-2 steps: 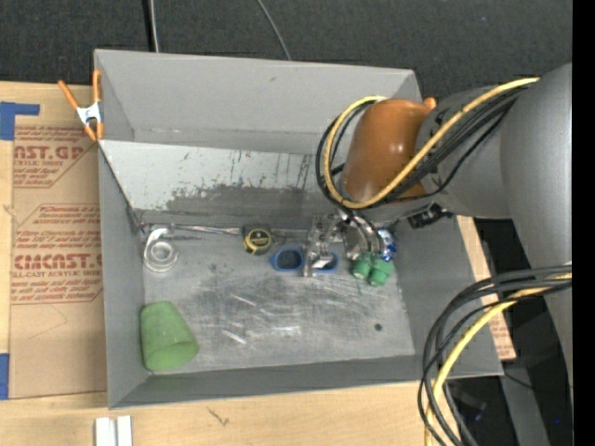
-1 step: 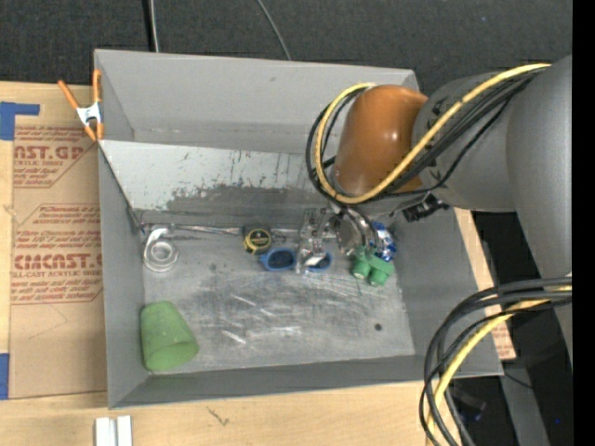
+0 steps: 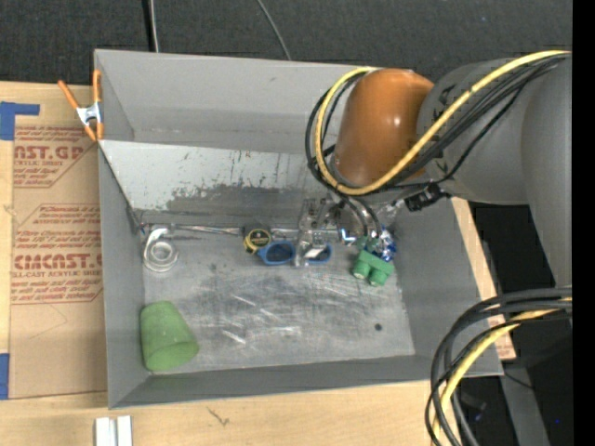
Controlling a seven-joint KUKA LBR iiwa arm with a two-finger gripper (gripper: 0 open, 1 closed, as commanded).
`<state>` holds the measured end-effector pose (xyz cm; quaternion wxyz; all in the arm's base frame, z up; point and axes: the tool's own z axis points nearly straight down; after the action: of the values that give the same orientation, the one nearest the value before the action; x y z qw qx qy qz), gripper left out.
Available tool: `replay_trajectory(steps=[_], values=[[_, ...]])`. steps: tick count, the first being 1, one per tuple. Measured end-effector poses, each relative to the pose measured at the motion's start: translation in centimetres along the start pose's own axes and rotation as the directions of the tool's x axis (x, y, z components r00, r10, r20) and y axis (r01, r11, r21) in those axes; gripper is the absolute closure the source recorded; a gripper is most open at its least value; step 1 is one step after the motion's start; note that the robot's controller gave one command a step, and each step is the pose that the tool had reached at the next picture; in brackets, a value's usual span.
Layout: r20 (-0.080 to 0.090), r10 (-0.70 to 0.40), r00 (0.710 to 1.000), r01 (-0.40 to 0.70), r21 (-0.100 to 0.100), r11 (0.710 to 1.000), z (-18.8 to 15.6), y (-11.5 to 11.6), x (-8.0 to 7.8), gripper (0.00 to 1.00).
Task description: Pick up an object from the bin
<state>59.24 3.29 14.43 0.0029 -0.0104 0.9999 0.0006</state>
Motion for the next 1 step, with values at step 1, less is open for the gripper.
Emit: replay_trajectory(steps=[1], values=[[-0.006,-0.008,1.0,0.008,0.001,1.0,0.46,-0.95,2.13,1.0]])
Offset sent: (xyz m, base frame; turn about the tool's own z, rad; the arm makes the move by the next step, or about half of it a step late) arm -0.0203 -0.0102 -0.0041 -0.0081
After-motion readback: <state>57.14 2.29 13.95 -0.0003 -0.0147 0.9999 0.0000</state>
